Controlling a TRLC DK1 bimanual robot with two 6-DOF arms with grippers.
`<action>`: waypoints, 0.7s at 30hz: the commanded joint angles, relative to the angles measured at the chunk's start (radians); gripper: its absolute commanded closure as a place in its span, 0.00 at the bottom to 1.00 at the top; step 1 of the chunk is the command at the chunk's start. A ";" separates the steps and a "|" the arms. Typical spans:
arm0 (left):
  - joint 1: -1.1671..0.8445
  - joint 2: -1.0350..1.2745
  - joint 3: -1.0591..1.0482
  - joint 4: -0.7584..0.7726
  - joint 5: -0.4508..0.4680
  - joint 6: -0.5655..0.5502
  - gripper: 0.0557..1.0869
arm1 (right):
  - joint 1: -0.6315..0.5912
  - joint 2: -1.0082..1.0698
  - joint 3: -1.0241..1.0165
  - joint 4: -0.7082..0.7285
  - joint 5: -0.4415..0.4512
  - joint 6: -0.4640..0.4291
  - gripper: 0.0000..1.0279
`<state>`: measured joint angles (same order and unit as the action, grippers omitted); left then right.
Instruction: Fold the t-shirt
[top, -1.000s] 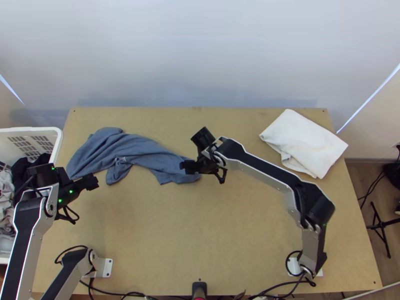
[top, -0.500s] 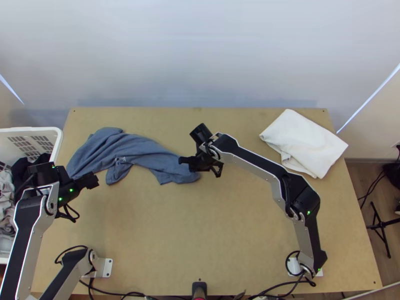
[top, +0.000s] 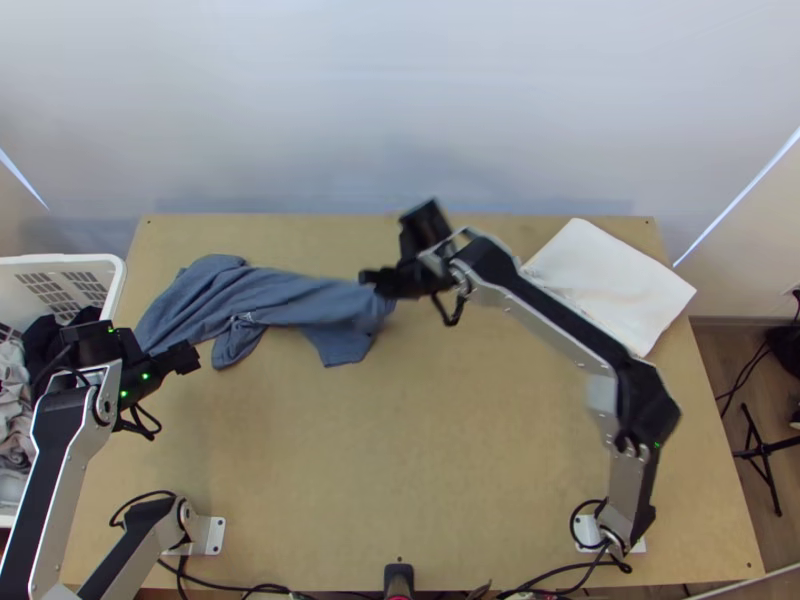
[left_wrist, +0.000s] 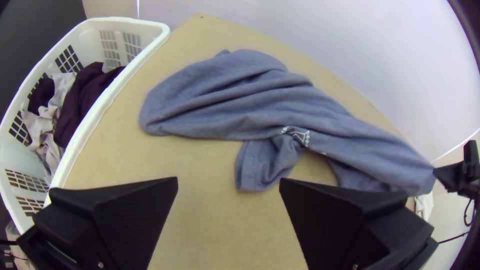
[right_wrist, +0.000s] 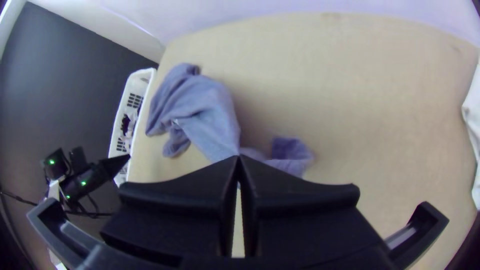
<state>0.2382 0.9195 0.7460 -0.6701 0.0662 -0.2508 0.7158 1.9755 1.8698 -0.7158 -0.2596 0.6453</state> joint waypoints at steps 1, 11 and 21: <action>-0.004 0.009 -0.002 0.009 -0.002 0.002 0.04 | -0.111 -0.104 0.054 0.019 0.029 -0.024 0.97; -0.019 0.032 -0.004 0.032 0.000 -0.001 0.04 | -0.360 -0.331 -0.161 0.044 0.031 -0.084 0.97; -0.082 0.067 0.007 0.050 -0.020 -0.030 0.04 | -0.299 -0.374 -0.428 0.173 0.086 -0.127 0.97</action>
<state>0.1978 0.9665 0.7414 -0.6315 0.0601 -0.2630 0.3775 1.6196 1.5898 -0.6136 -0.2070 0.5426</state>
